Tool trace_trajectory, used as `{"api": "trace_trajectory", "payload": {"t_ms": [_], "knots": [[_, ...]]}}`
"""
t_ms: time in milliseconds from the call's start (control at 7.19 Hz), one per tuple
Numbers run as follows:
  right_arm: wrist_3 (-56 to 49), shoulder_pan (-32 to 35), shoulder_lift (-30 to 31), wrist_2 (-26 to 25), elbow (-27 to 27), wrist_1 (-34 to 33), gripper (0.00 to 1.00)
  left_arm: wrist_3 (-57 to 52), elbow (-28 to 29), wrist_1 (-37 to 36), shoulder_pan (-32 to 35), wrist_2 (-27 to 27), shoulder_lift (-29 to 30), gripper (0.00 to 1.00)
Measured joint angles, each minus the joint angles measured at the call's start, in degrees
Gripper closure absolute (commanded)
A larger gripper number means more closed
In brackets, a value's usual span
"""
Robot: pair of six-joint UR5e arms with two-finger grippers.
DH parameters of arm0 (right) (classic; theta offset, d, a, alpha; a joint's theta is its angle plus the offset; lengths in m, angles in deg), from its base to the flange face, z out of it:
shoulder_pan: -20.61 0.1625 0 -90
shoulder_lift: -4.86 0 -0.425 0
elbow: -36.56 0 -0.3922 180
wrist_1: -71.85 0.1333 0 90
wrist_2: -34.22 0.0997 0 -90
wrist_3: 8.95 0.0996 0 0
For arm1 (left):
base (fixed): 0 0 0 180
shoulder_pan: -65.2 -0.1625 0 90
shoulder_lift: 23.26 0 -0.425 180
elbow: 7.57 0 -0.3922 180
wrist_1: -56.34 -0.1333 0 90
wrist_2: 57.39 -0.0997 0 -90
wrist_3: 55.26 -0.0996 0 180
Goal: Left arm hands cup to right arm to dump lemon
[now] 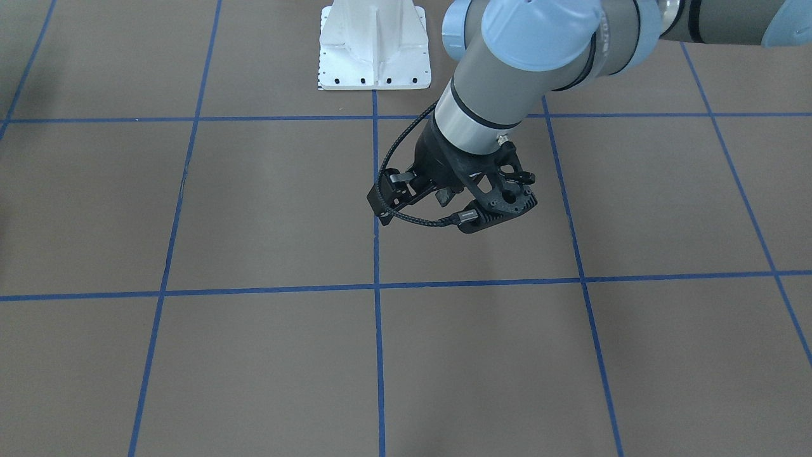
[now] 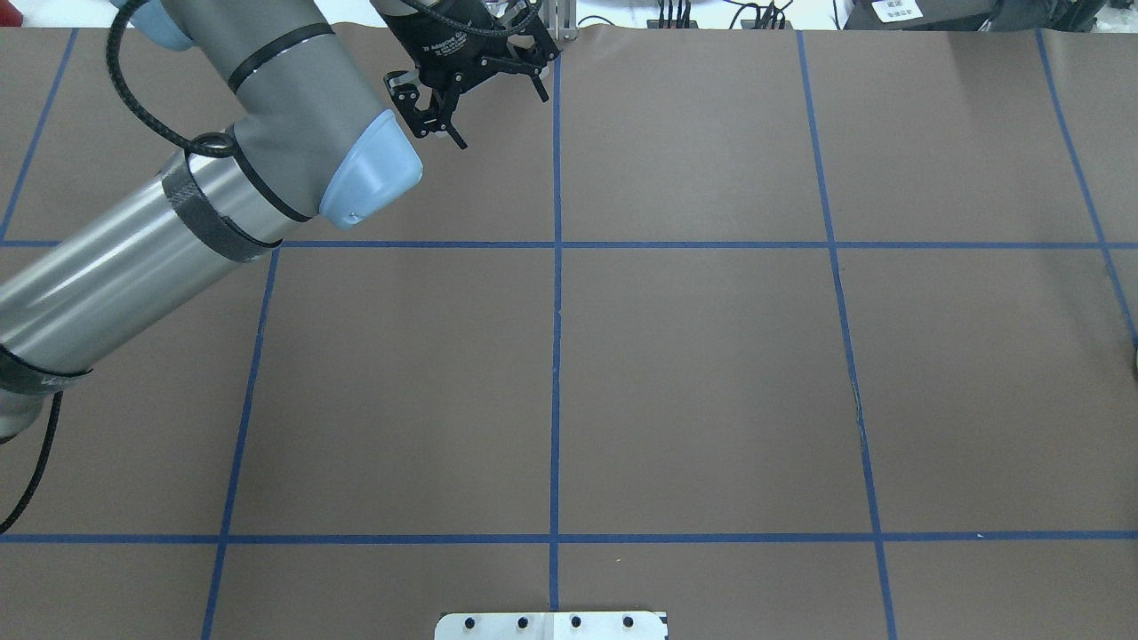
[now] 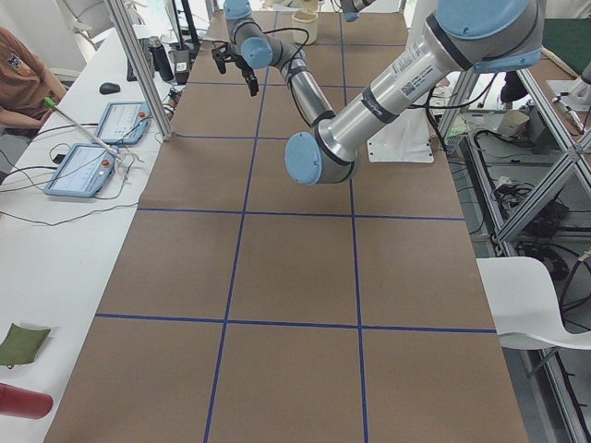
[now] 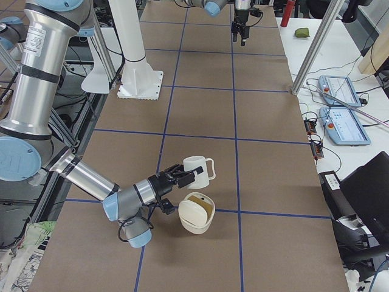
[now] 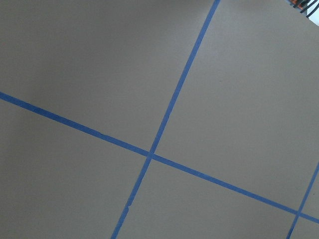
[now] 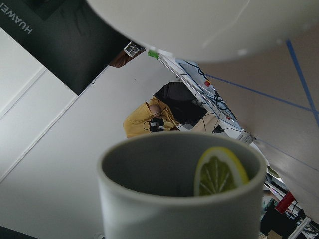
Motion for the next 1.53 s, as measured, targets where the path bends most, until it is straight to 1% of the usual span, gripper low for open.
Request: {"api": "trace_trajectory", "payload": {"t_ms": [417,1113,1252,1530], "knots": [[2.5,0.0,0.0,0.0,0.0,0.5,0.83,0.0,0.0,-0.1,0.0,0.0,-0.1,0.0],[1.6,0.0,-0.1,0.1,0.5,0.6,0.84,0.0,0.1,-0.1,-0.2,-0.1,-0.2,0.0],[-1.3,0.0,-0.2,0.2,0.4,0.6,0.84,0.0,0.1,-0.1,-0.2,-0.1,-0.2,0.0],[-17.0,-0.1,-0.5,0.4,0.6,0.3,0.84,0.0,0.1,-0.1,-0.4,-0.1,-0.1,0.0]]}}
